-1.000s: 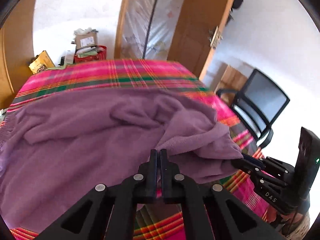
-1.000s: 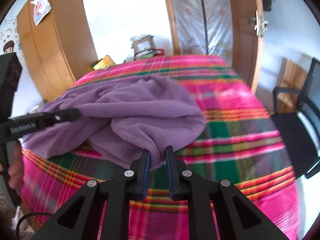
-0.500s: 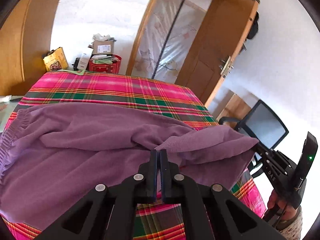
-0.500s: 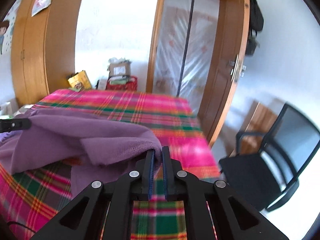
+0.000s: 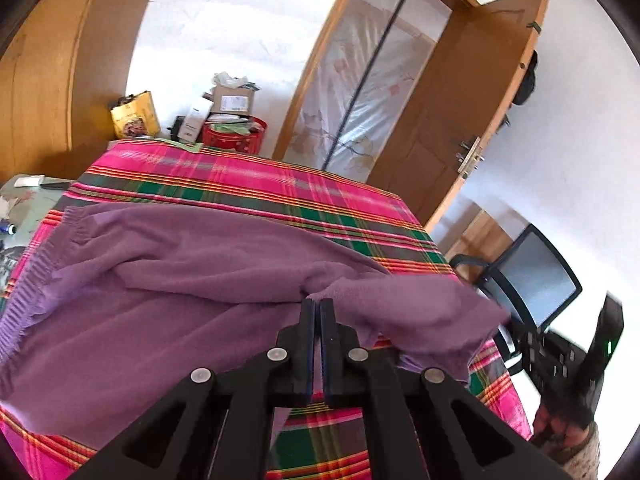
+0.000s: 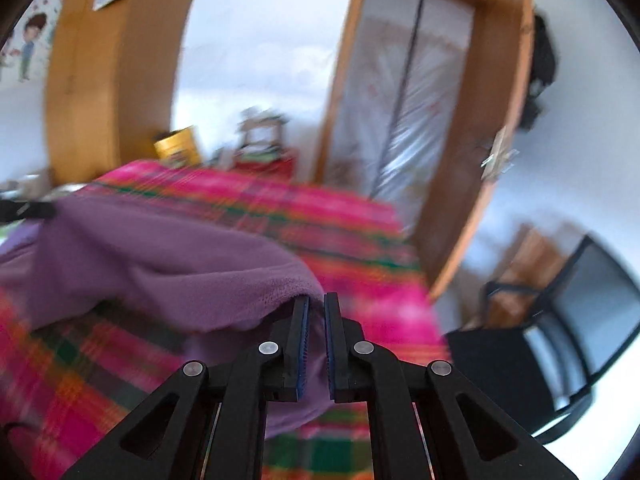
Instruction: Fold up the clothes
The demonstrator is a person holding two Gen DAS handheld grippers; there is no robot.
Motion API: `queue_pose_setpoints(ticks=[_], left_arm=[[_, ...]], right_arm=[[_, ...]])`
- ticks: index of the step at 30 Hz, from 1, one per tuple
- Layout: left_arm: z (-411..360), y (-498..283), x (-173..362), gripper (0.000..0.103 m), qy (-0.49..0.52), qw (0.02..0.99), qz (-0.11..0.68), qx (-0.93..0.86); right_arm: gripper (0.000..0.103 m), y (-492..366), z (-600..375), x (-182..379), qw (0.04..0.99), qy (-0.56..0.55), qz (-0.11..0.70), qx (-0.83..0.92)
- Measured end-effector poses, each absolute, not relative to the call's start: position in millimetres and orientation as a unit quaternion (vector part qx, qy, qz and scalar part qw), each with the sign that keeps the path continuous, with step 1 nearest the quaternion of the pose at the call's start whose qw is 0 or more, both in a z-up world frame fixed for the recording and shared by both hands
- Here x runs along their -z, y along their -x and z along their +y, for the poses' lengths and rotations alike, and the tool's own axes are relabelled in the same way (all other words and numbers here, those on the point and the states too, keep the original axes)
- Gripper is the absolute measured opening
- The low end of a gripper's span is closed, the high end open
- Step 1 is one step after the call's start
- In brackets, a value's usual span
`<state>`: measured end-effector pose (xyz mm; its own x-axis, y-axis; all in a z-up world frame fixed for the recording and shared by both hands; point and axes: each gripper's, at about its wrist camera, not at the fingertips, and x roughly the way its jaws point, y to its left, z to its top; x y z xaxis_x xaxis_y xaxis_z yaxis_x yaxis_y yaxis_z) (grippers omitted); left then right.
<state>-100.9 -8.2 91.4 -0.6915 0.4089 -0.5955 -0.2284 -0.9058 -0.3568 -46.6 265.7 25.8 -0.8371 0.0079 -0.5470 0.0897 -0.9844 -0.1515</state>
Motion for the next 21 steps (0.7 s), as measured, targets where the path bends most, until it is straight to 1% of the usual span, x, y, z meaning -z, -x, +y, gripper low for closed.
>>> queue_pose_setpoints(ticks=[5,11,15,19,21], left_arm=[[-20.7,101.8,-84.2,0.002,0.361,0.153,-0.129,-0.911],[-34.7,102.0,-70.8,0.002,0.376,0.132,-0.134,-0.907],[-48.4,101.0,-63.0,0.002,0.385,0.118,-0.141,-0.904],[-63.0,100.2,-55.2,0.002,0.394,0.104,-0.151,-0.901],[-71.4,99.4,-50.4,0.002,0.399,0.094,-0.156,-0.899]], right_arm=[[0.006,17.2,256.1,5.9,0.086,-0.334,0.064,0.937],[0.005,4.7,245.5,40.6,0.106,-0.383,0.048,0.916],[0.006,7.8,253.9,27.7,0.108,-0.378,0.035,0.919],[0.008,7.9,265.8,7.6,0.123,-0.354,-0.009,0.927],[0.012,11.6,267.6,2.4,0.122,-0.347,-0.015,0.930]])
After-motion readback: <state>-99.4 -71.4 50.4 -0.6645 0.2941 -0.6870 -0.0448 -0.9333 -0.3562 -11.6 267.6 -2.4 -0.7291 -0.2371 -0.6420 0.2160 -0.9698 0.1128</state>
